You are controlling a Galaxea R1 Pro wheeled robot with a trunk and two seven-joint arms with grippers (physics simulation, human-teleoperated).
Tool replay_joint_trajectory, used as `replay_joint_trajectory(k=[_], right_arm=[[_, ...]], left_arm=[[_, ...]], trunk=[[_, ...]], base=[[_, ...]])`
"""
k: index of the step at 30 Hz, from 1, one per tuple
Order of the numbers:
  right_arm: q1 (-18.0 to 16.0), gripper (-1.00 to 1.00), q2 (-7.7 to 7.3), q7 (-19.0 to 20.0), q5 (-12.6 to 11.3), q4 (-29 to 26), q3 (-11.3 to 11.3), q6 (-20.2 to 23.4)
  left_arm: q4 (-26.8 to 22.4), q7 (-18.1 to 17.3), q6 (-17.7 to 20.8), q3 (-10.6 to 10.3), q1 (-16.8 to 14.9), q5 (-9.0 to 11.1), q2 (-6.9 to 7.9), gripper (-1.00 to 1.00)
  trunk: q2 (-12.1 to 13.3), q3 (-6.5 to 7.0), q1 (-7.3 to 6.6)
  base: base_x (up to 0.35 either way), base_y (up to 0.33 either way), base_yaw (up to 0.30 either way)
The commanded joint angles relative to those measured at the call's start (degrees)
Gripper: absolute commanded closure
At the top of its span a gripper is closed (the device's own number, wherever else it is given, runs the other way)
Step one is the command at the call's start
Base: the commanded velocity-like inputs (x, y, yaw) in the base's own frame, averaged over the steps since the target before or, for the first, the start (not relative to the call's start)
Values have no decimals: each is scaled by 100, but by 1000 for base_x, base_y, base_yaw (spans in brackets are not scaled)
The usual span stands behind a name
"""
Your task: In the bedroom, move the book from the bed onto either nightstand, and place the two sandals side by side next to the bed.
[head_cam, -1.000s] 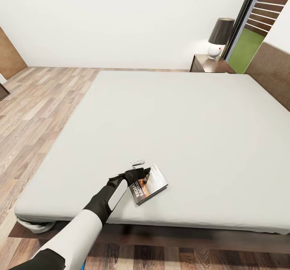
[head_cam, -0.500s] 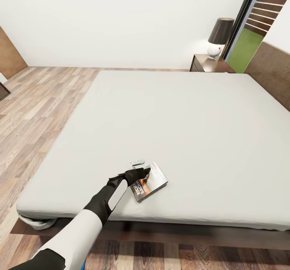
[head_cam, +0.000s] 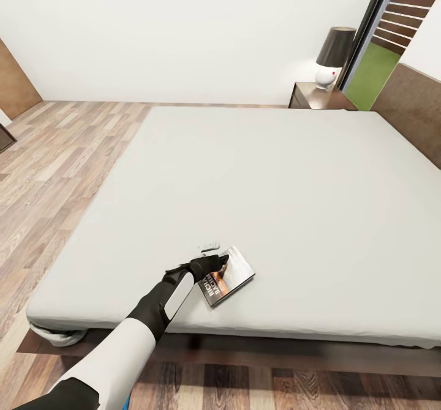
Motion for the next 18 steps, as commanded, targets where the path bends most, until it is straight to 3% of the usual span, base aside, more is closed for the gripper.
replay_joint_trajectory(k=[1, 8, 18], right_arm=[[-8, -100, -2, 30, -20, 19, -27, 13], [-8, -100, -2, 28, -20, 24, -27, 13], [-8, -100, -2, 28, -20, 26, -27, 13]], left_arm=[[-4, -2, 24, 1, -2, 26, 0, -100], [-2, -2, 24, 1, -1, 26, 0, -100], [-1, -3, 24, 1, -2, 26, 0, -100]], trunk=[[-2, -3, 0], [-2, -3, 0], [-2, -3, 0]], base=[[0, 0, 0], [-3, 0, 0], [-127, 0, 0]])
